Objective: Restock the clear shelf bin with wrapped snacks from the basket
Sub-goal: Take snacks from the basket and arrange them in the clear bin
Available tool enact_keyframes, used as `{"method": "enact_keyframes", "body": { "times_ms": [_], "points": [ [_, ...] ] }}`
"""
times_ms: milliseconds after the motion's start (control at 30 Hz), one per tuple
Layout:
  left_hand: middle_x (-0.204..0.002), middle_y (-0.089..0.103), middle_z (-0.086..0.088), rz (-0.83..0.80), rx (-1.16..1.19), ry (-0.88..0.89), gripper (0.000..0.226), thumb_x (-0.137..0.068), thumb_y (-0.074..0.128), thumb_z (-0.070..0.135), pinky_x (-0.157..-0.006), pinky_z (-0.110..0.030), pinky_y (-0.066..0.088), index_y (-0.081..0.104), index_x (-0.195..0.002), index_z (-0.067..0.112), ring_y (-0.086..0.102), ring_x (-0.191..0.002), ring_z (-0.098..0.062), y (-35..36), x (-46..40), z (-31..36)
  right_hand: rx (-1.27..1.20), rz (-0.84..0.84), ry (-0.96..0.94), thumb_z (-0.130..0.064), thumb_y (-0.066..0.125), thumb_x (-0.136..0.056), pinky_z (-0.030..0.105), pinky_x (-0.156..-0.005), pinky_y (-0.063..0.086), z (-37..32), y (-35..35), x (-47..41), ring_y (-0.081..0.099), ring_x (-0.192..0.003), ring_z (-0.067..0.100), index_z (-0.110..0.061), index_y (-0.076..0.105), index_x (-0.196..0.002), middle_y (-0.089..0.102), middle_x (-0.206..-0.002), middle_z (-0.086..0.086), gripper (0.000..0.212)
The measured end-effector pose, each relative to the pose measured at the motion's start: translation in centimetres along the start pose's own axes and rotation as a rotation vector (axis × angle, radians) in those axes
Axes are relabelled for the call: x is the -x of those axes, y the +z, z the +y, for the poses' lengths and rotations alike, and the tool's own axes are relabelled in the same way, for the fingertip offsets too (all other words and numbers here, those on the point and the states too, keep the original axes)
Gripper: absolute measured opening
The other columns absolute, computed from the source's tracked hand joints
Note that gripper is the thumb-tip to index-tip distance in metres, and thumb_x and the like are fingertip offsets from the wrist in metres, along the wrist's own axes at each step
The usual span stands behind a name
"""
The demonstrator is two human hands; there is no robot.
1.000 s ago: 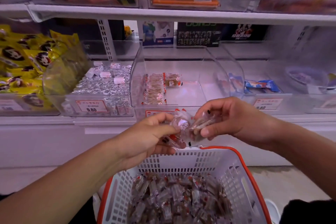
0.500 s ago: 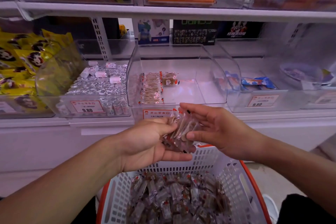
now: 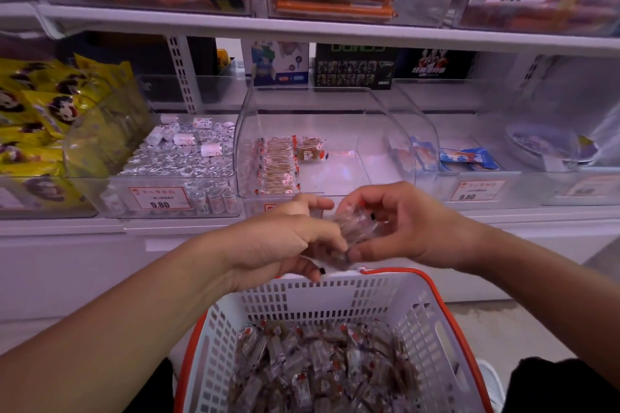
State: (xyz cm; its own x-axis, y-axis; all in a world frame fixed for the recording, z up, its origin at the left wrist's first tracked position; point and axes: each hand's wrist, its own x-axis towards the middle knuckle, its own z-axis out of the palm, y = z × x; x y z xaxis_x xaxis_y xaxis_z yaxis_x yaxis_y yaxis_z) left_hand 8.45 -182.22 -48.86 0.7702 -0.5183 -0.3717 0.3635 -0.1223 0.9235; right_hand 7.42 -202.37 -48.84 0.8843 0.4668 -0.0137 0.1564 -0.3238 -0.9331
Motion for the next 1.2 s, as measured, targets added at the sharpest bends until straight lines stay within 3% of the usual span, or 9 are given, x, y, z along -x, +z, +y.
{"method": "enact_keyframes", "body": {
  "times_ms": [133,200,267,400,533,733,933,1100,1200],
  "points": [
    [-0.093,0.073,0.0,0.41,-0.372,0.285,0.045,-0.072,0.07,0.06,-0.063,-0.032,0.056,0.065,-0.097,0.022,0.07,-0.081,-0.015,-3.8,0.2,2.6,-0.075,0.177,-0.041,-0.013,0.086,-0.068,0.024,-0.071,0.053,-2.1,-2.6,-3.5,0.067,-0.084,0.017,-0.011,0.07,-0.099,0.072,-0.093,0.007,0.035],
    [-0.071,0.066,0.006,0.868,-0.753,0.49,0.033,-0.083,0.065,0.055,-0.055,-0.025,0.045,0.064,-0.075,0.023,0.062,-0.066,-0.009,-6.8,0.1,2.8,-0.168,0.294,0.022,-0.017,0.082,-0.068,0.025,-0.067,0.054,-2.8,-4.5,-6.8,0.066,-0.086,0.017,-0.012,0.072,-0.096,0.073,-0.095,0.008,0.03],
    [-0.057,0.06,0.007,1.065,-0.962,0.487,0.037,-0.083,0.068,0.05,-0.05,-0.021,0.033,0.06,-0.061,0.021,0.054,-0.056,-0.007,-8.9,0.0,2.4,-0.223,0.399,0.108,-0.021,0.081,-0.068,0.025,-0.062,0.055,-3.0,-5.6,-10.7,0.064,-0.085,0.017,-0.012,0.076,-0.086,0.074,-0.087,0.003,0.021],
    [-0.056,0.065,-0.005,0.843,-1.123,0.235,0.043,-0.084,0.066,0.045,-0.051,-0.021,0.037,0.067,-0.059,0.01,0.059,-0.056,-0.017,-10.4,-1.3,1.0,0.108,0.575,0.263,-0.031,0.085,-0.069,0.03,-0.064,0.059,-0.8,-6.0,-17.5,0.062,-0.075,0.016,-0.013,0.071,-0.081,0.071,-0.085,0.006,0.027],
    [-0.061,0.053,-0.002,0.805,-1.212,0.221,0.036,-0.092,0.056,0.034,-0.048,-0.027,0.03,0.054,-0.062,0.014,0.049,-0.057,-0.017,-9.9,-2.1,0.7,0.399,0.457,0.503,-0.033,0.086,-0.072,0.036,-0.079,0.059,3.6,-5.9,-19.9,0.067,-0.086,0.02,-0.008,0.067,-0.092,0.072,-0.097,0.013,0.037],
    [-0.075,0.064,-0.007,0.691,-1.216,0.181,0.028,-0.092,0.055,0.026,-0.054,-0.029,0.037,0.059,-0.068,0.013,0.06,-0.07,-0.026,-10.4,-2.1,1.5,0.499,0.373,0.473,-0.006,0.085,-0.07,0.024,-0.058,0.048,6.0,-5.1,-20.9,0.055,-0.067,0.015,-0.008,0.071,-0.11,0.063,-0.084,0.004,0.043],
    [-0.073,0.064,-0.005,0.683,-1.192,0.177,0.027,-0.09,0.058,0.025,-0.058,-0.028,0.042,0.063,-0.068,0.012,0.061,-0.068,-0.024,-10.4,-2.0,1.8,0.773,0.413,0.517,-0.022,0.083,-0.076,0.034,-0.087,0.052,5.7,-4.5,-21.8,0.057,-0.106,0.028,-0.004,0.052,-0.125,0.059,-0.118,0.012,0.06],
    [-0.07,0.063,-0.005,0.681,-1.188,0.178,0.028,-0.091,0.059,0.024,-0.053,-0.027,0.039,0.064,-0.067,0.011,0.061,-0.066,-0.023,-10.4,-2.0,1.7,0.69,0.34,0.551,-0.008,0.073,-0.083,0.032,-0.071,0.047,5.1,-3.2,-22.9,0.056,-0.088,0.026,-0.007,0.053,-0.09,0.061,-0.103,0.016,0.02],
    [-0.069,0.066,-0.005,0.671,-1.185,0.199,0.029,-0.091,0.059,0.025,-0.055,-0.029,0.047,0.065,-0.068,0.01,0.063,-0.066,-0.022,-10.5,-2.0,1.7,0.562,0.342,0.559,-0.003,0.071,-0.084,0.033,-0.073,0.046,5.3,-3.1,-23.0,0.055,-0.093,0.027,-0.005,0.055,-0.106,0.059,-0.107,0.017,0.027]
  ]
}}
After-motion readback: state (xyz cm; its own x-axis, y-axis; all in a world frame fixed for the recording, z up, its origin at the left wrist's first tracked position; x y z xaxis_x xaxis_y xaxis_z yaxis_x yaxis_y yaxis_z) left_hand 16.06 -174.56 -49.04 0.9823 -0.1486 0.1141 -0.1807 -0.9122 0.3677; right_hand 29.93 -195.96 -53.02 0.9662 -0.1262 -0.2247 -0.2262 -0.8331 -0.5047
